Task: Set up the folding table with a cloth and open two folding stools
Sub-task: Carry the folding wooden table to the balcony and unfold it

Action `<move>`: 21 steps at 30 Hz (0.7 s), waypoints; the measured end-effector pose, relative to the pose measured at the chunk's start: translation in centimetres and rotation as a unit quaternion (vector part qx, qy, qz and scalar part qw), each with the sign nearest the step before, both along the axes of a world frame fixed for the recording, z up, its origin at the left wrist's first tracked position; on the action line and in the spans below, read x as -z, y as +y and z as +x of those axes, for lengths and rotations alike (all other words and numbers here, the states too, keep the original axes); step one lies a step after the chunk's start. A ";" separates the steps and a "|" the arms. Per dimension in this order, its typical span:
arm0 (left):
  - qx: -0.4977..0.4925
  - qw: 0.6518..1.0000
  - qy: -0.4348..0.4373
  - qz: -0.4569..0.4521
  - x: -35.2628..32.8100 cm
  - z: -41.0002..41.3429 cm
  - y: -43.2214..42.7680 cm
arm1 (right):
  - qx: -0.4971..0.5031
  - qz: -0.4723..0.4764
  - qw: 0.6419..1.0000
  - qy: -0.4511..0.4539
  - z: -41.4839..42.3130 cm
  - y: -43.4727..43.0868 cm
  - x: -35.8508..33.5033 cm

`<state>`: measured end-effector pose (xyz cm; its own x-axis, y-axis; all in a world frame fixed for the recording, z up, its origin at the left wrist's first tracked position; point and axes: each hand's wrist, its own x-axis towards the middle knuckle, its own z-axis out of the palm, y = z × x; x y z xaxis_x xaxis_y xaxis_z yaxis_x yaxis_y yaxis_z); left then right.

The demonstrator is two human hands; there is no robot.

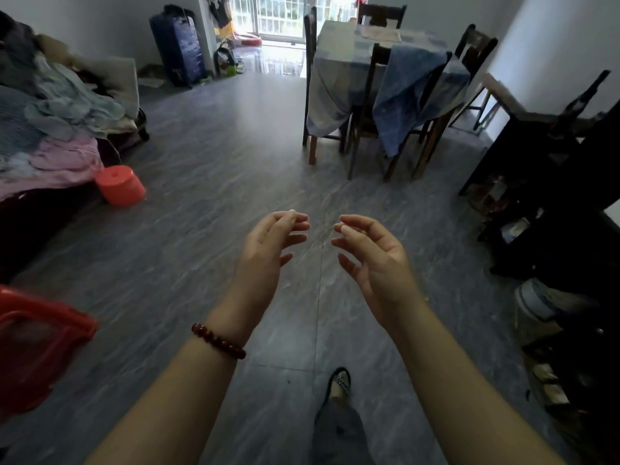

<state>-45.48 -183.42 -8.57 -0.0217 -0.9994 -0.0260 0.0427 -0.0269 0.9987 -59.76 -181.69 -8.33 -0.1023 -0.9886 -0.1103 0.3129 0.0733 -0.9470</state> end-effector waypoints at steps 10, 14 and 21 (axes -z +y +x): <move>-0.013 0.999 -0.024 -0.028 -1.9 -6.5 -19.0 | -0.044 -0.032 0.999 0.004 -6.0 -20.1 -1.3; -0.032 0.999 -0.023 -0.016 -2.0 -7.8 -24.6 | -0.057 -0.022 0.998 0.006 -7.4 -26.4 -1.2; -0.051 0.999 -0.012 0.004 -1.0 -6.5 -34.9 | -0.069 -0.009 0.997 0.011 -5.9 -37.1 -0.4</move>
<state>-51.96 -218.27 -7.62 0.0809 -0.9962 -0.0330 0.0213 -0.0314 0.9993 -65.67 -218.79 -7.91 0.0335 -0.9952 -0.0918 0.2796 0.0975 -0.9551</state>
